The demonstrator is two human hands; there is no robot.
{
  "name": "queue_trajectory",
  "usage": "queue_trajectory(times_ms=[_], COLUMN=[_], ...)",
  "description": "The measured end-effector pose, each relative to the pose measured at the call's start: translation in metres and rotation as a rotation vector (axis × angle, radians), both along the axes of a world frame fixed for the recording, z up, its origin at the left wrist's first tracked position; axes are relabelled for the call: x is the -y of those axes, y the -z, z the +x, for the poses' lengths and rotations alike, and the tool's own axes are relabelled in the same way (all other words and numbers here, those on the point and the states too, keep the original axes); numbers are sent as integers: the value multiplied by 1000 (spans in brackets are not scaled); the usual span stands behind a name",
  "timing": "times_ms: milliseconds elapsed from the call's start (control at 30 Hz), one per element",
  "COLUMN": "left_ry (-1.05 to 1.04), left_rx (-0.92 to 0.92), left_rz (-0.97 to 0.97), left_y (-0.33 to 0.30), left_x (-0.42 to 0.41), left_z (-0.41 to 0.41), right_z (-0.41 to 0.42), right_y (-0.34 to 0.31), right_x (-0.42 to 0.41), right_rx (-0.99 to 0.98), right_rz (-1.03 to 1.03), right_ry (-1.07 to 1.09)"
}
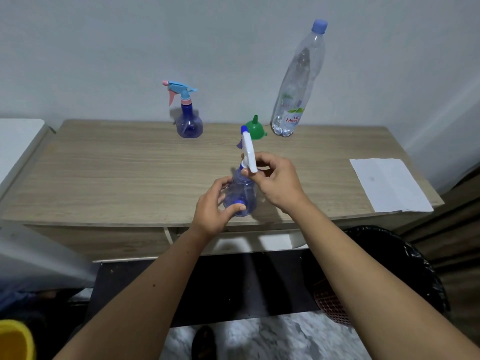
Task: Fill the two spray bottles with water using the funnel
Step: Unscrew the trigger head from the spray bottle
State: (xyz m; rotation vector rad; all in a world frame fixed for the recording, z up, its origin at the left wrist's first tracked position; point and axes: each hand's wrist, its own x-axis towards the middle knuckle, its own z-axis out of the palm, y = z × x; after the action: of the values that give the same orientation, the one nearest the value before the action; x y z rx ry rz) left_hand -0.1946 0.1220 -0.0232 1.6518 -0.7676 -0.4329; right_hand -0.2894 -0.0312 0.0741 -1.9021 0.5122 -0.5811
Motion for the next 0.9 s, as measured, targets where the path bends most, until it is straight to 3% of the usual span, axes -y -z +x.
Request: queue_trajectory(times_ms=[100,200,467,600,767,900], left_ry=[11,17,23,31,31,30], left_rx=[-6,2,15,16,13,26], left_rz=[17,14,11,5,12,3], left_y=[-1,-1,-5,-3,-4,-2], left_x=[0,1,0,0,-2,-1], left_z=[1,2,-1,0,-1,-1], right_z=[-1,0,-4,2,-3,1], right_y=[-4,-6,-7,-4,-7,-6], right_x=[4,2,0,-3,0,-5], right_rx=[-71,-23,-20,-16,-35,-35], right_rz=[-103,-132,-65,-138,-40,-131], right_ry=[-38,-15,-26,45,2,49])
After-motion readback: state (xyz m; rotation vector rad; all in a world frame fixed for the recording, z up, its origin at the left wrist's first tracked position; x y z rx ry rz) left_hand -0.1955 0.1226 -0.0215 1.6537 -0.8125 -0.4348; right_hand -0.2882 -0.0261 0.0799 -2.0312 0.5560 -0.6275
